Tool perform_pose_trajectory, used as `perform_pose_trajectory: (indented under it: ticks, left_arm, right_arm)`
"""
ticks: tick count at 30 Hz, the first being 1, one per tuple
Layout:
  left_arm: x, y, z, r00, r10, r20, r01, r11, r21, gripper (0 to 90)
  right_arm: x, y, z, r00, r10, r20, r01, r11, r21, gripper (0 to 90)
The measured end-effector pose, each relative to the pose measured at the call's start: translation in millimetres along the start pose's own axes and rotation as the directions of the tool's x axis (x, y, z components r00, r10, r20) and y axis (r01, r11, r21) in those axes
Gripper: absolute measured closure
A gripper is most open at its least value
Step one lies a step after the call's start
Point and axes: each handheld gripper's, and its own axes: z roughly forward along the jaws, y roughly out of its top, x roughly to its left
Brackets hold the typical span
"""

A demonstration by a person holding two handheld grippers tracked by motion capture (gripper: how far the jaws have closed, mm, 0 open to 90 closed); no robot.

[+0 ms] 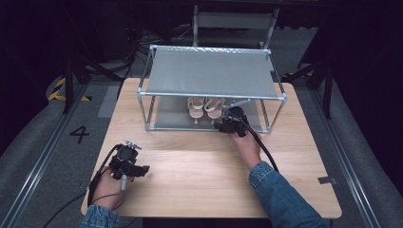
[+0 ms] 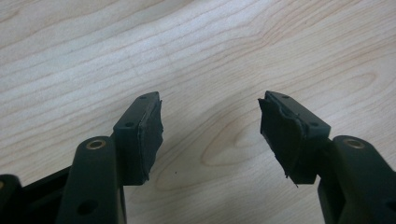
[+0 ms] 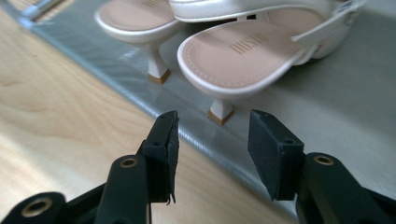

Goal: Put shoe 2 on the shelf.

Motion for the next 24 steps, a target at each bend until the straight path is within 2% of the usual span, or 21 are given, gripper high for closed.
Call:
perform_pose_trajectory:
  ticks: [5, 7, 8, 9, 13, 18, 24]
  left_arm:
    - [-2.8, 5.1, 1.7, 0.9998, 0.019, 0.005, -0.019, 0.9998, -0.006, 39.2]
    - [-3.3, 7.4, 1.8, 0.9999, 0.014, 0.006, -0.014, 0.9999, -0.007, 39.2]
    - [-3.3, 7.4, 1.8, 0.9999, 0.014, 0.006, -0.014, 0.9999, -0.007, 39.2]
    - [-2.9, 9.3, 0.7, 0.9998, 0.019, 0.007, -0.019, 0.9997, -0.012, 39.2]
    - [-1.8, 11.0, -1.0, 0.9997, 0.022, 0.009, -0.021, 0.9996, -0.020, 39.0]
    - [5.7, 11.3, -7.3, 0.9996, 0.007, 0.025, -0.006, 0.9992, -0.039, 38.8]
    - [11.1, 12.0, -11.8, 0.9995, -0.012, 0.028, 0.014, 0.9980, -0.062, 38.8]
  right_arm:
    - [-6.5, -4.5, -27.6, 0.9998, 0.011, -0.019, -0.011, 1.000, -0.006, 50.9]
    - [-10.8, -7.8, -41.0, 0.9998, 0.016, -0.014, -0.016, 1.000, -0.016, 49.6]
    - [-10.8, -7.8, -41.0, 0.9998, 0.016, -0.014, -0.016, 1.000, -0.016, 49.6]
    - [-14.1, -10.8, -50.8, 0.9997, 0.023, -0.009, -0.024, 1.000, -0.021, 48.0]
    - [-18.0, -15.4, -64.6, 0.9995, 0.031, -0.001, -0.031, 0.999, -0.017, 47.3]
    - [-22.3, -24.9, -86.7, 0.9999, 0.016, 0.006, -0.016, 1.000, -0.004, 46.6]
    - [-32.0, -44.9, -110.6, 0.9996, 0.005, 0.028, -0.005, 1.000, 0.005, 44.9]
